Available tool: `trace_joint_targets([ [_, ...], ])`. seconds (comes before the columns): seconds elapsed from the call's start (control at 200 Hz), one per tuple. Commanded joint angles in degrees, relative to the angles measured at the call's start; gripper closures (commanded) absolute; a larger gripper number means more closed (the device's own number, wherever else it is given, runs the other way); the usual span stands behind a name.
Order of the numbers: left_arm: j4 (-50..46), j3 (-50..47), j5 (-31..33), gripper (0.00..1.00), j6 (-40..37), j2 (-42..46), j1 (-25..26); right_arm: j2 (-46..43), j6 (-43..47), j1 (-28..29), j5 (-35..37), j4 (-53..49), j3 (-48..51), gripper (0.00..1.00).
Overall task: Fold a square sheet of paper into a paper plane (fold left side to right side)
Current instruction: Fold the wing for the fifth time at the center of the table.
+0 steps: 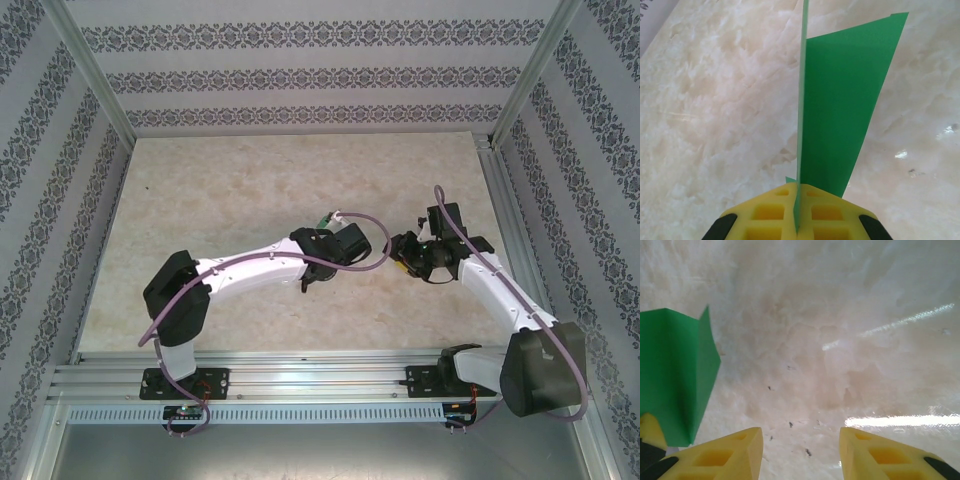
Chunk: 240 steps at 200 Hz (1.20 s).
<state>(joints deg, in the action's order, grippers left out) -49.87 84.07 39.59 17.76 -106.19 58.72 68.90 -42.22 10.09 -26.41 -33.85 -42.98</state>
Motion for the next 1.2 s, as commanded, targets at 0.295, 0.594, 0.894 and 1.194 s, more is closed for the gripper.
trace_joint_targets([
  [0.295, 5.6, 1.1, -16.2, 1.00, 3.3, -7.1, 2.3, 4.3, -2.2, -0.1, -5.4, 14.2, 5.0, 0.65],
  [0.594, 13.4, -3.7, -26.5, 1.00, 7.1, -5.4, 0.1, 9.7, -9.1, 1.8, -8.1, 26.2, 6.9, 0.75],
  [0.894, 21.9, -13.2, -34.6, 1.00, 11.7, 2.2, -6.1, 15.4, -13.1, 4.3, -5.9, 34.3, 6.3, 0.76],
  [1.194, 31.9, -18.8, -44.7, 1.00, 14.2, 3.4, -9.7, 21.2, -16.3, 8.1, -6.3, 41.0, 4.6, 0.85],
])
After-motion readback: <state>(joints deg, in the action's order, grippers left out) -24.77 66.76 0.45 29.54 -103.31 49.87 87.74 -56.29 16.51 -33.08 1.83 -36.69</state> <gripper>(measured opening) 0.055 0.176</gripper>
